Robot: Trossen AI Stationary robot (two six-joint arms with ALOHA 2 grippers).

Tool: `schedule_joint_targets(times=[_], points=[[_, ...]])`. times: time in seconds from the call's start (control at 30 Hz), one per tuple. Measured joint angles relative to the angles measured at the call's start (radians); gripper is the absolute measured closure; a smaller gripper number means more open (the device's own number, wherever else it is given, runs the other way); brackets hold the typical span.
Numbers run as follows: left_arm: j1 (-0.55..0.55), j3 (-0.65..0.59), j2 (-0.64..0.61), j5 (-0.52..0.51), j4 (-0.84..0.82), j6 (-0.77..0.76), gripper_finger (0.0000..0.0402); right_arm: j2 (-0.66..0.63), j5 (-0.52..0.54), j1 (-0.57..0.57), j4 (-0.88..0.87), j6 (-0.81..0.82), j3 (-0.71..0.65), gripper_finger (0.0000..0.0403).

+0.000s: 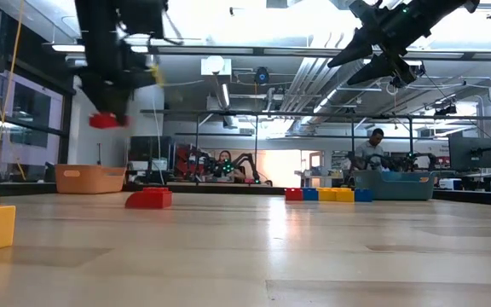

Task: Sort blocks
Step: Put the red game piece into the orange bin

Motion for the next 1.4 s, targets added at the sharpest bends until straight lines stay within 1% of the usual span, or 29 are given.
schedule_joint_targets(times=[0.07, 0.13, 0.23, 0.33, 0.4, 0.43, 0.6, 0.7, 0.77, 0.83, 0.9, 1.0, 1.07, 1.17, 1.23, 1.3, 1.4], points=[[0.121, -0.001, -0.042, -0.057, -0.029, 0.093, 0.0300, 0.000, 0.000, 0.000, 0.000, 0.000, 0.000, 0.0246], [0.250, -0.016, -0.068, -0.073, -0.024, 0.186, 0.0300, 0.000, 0.000, 0.000, 0.004, 0.000, 0.000, 0.0246], [0.415, -0.038, -0.071, -0.046, 0.025, 0.275, 0.0300, 0.000, 0.000, 0.000, 0.014, 0.000, 0.000, 0.0246], [0.512, -0.047, -0.061, -0.025, 0.092, 0.307, 0.0300, 0.000, 0.000, 0.000, 0.023, 0.000, 0.000, 0.0246], [0.524, -0.048, -0.059, -0.034, 0.127, 0.278, 0.0300, 0.000, 0.000, 0.000, 0.026, 0.000, 0.000, 0.0246], [0.517, -0.048, -0.060, -0.042, 0.142, 0.254, 0.0290, 0.000, 0.000, 0.000, 0.026, 0.000, 0.000, 0.0246], [0.504, -0.048, -0.056, -0.063, 0.175, 0.207, 0.0184, 0.000, 0.000, 0.000, 0.027, 0.000, 0.000, 0.0246], [0.504, -0.048, -0.054, -0.073, 0.174, 0.204, 0.0137, 0.000, -0.001, 0.000, 0.025, 0.000, 0.000, 0.0246], [0.503, -0.048, -0.055, -0.073, 0.174, 0.203, 0.0118, 0.000, -0.005, 0.000, 0.023, 0.000, 0.000, 0.0246], [0.502, -0.048, -0.055, -0.062, 0.174, 0.199, 0.0110, 0.000, -0.014, 0.000, 0.023, -0.002, 0.000, 0.0246], [0.495, -0.048, -0.055, -0.006, 0.181, 0.180, 0.0107, 0.000, -0.020, 0.000, 0.023, -0.002, 0.000, 0.0246], [0.442, -0.048, -0.055, 0.108, 0.217, 0.146, 0.0106, 0.000, -0.022, 0.000, 0.023, -0.002, 0.000, 0.0246], [0.366, -0.048, -0.055, 0.166, 0.252, 0.114, 0.0108, 0.000, -0.022, 0.000, 0.023, -0.003, 0.000, 0.0246], [0.191, -0.048, -0.042, 0.200, 0.297, 0.043, 0.0112, 0.000, -0.022, 0.000, 0.023, -0.008, 0.000, 0.0246], [0.047, -0.048, -0.015, 0.234, 0.332, 0.051, 0.0115, 0.000, -0.022, 0.000, 0.023, -0.008, 0.000, 0.0246], [-0.093, -0.048, 0.023, 0.292, 0.362, 0.154, 0.0117, 0.000, -0.022, 0.000, 0.023, -0.010, 0.000, 0.0246], [-0.274, -0.048, 0.087, 0.391, 0.365, 0.432, 0.0117, 0.000, -0.023, 0.000, 0.023, -0.011, 0.000, 0.0246]])
